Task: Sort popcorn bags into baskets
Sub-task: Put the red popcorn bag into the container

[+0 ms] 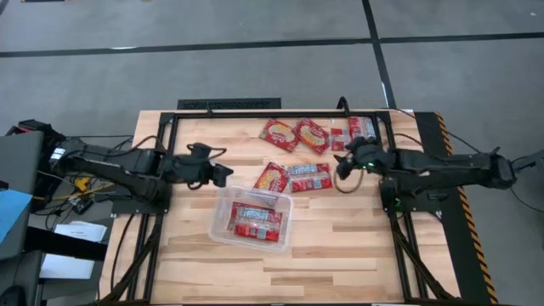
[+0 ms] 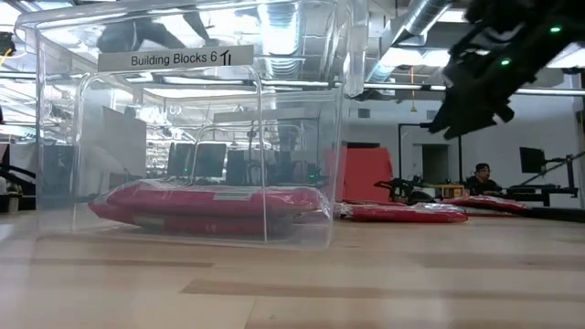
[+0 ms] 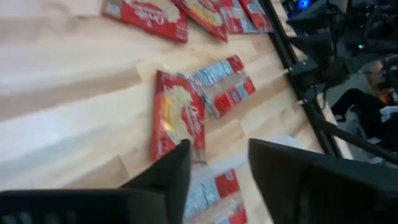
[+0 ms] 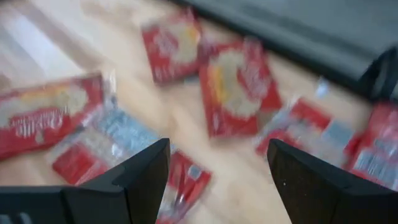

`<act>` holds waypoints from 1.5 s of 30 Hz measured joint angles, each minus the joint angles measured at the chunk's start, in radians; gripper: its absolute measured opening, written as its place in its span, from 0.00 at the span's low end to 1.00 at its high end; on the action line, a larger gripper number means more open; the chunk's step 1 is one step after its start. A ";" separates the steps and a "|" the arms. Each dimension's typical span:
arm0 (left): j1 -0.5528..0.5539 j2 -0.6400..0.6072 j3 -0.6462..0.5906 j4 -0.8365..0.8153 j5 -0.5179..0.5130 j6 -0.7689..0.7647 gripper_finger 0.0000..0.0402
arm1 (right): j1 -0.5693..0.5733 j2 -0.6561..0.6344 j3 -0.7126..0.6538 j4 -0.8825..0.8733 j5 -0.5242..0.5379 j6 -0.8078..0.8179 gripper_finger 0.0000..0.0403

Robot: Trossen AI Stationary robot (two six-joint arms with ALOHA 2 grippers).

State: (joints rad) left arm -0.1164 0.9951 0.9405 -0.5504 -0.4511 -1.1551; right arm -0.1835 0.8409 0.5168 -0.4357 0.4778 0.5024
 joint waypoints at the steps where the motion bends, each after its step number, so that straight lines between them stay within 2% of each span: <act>1: 0.029 0.000 0.000 0.003 0.017 0.015 0.44 | -0.015 0.047 0.022 -0.002 -0.036 0.018 0.73; 5: 0.160 0.008 0.000 0.004 0.144 0.079 0.61 | -0.063 0.221 0.103 0.004 -0.145 0.088 0.73; 9: 0.293 0.046 0.000 0.007 0.270 0.166 0.72 | -0.093 0.356 0.133 0.003 -0.164 0.172 0.73; 13: 0.393 0.122 0.000 0.088 0.346 0.254 0.74 | -0.095 0.456 0.133 -0.001 -0.183 0.286 0.73; 19: 0.488 0.288 0.000 0.197 0.624 0.370 0.72 | -0.057 0.522 0.133 0.040 -0.268 0.374 0.73; 21: 0.498 0.352 0.000 0.212 0.680 0.413 0.71 | -0.033 0.528 0.133 0.055 -0.270 0.404 0.73; 25: 0.506 0.479 -0.001 0.258 0.731 0.466 0.71 | 0.009 0.506 0.140 0.100 -0.278 0.411 0.73; 29: 0.506 0.595 0.000 0.358 0.773 0.474 0.71 | 0.046 0.472 0.181 0.136 -0.285 0.329 0.73; 35: 0.517 0.754 -0.001 0.441 0.806 0.431 0.71 | 0.026 0.471 0.217 0.138 -0.267 0.224 0.73; 38: 0.516 0.800 -0.001 0.517 0.841 0.385 0.71 | 0.004 0.475 0.217 0.131 -0.267 0.197 0.73; 45: 0.475 0.877 0.004 0.578 0.822 0.335 0.71 | -0.039 0.475 0.211 0.135 -0.267 0.119 0.73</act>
State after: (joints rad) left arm 0.3582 1.8716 0.9443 0.0279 0.3710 -0.8201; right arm -0.2224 1.3161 0.7280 -0.3009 0.2107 0.6214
